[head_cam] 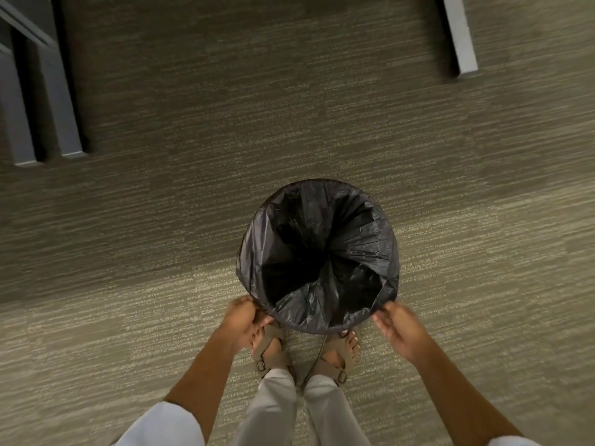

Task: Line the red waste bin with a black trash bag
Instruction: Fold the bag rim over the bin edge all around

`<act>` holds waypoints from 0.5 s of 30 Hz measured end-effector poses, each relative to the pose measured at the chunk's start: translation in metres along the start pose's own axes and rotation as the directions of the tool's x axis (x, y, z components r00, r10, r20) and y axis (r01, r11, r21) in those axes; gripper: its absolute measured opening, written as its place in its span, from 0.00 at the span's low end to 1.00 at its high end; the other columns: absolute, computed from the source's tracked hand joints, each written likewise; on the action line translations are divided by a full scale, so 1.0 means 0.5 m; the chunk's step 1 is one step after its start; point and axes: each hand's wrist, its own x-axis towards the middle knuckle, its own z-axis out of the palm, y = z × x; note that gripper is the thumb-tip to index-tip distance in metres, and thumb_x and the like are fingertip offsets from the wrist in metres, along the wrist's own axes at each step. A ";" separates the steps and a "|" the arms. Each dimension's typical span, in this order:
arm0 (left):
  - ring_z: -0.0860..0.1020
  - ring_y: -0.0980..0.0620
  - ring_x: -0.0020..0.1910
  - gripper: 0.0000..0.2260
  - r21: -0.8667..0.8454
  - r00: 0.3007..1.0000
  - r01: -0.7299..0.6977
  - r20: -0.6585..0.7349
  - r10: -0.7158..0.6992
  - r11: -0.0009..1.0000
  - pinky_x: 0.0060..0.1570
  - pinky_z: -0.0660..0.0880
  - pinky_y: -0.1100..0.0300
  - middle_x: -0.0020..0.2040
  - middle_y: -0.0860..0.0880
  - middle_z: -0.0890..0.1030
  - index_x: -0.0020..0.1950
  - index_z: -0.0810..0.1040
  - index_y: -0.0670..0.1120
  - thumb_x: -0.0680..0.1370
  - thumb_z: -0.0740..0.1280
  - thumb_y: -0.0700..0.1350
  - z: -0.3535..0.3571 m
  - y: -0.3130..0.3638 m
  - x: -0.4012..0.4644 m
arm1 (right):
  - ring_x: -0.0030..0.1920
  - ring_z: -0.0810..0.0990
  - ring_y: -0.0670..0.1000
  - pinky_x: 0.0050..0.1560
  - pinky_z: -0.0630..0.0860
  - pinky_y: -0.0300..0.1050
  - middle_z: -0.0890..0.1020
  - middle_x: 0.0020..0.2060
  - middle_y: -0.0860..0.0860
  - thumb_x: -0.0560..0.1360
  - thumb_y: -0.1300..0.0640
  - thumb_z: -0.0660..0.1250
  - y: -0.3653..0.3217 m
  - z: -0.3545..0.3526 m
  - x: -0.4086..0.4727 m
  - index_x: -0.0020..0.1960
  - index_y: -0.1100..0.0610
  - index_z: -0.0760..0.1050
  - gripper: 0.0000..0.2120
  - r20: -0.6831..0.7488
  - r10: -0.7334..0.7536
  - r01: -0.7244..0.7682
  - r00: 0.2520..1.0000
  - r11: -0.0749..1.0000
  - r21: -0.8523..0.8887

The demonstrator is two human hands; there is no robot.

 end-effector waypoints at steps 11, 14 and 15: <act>0.82 0.46 0.46 0.06 0.029 0.859 -0.469 -0.220 0.463 0.883 0.46 0.81 0.49 0.48 0.45 0.83 0.49 0.79 0.43 0.80 0.67 0.46 0.007 0.081 -0.046 | 0.56 0.81 0.57 0.58 0.78 0.56 0.83 0.53 0.53 0.78 0.56 0.67 -0.084 0.048 -0.027 0.52 0.52 0.78 0.04 -0.117 -0.422 0.412 0.899 0.906 -0.100; 0.80 0.46 0.46 0.06 -0.043 0.871 -0.458 -0.218 0.440 0.888 0.46 0.80 0.51 0.45 0.44 0.83 0.47 0.81 0.41 0.80 0.66 0.40 0.015 0.081 -0.044 | 0.49 0.81 0.56 0.52 0.76 0.51 0.85 0.45 0.51 0.79 0.58 0.65 -0.088 0.052 -0.020 0.48 0.53 0.79 0.05 -0.127 -0.337 0.343 0.933 0.939 0.026; 0.80 0.47 0.44 0.07 -0.134 0.895 -0.425 -0.207 0.394 0.895 0.43 0.80 0.53 0.44 0.45 0.82 0.45 0.81 0.41 0.81 0.65 0.39 0.013 0.081 -0.039 | 0.48 0.83 0.55 0.54 0.76 0.51 0.85 0.46 0.51 0.80 0.58 0.64 -0.090 0.050 -0.014 0.49 0.53 0.80 0.05 -0.115 -0.264 0.275 0.958 0.957 0.094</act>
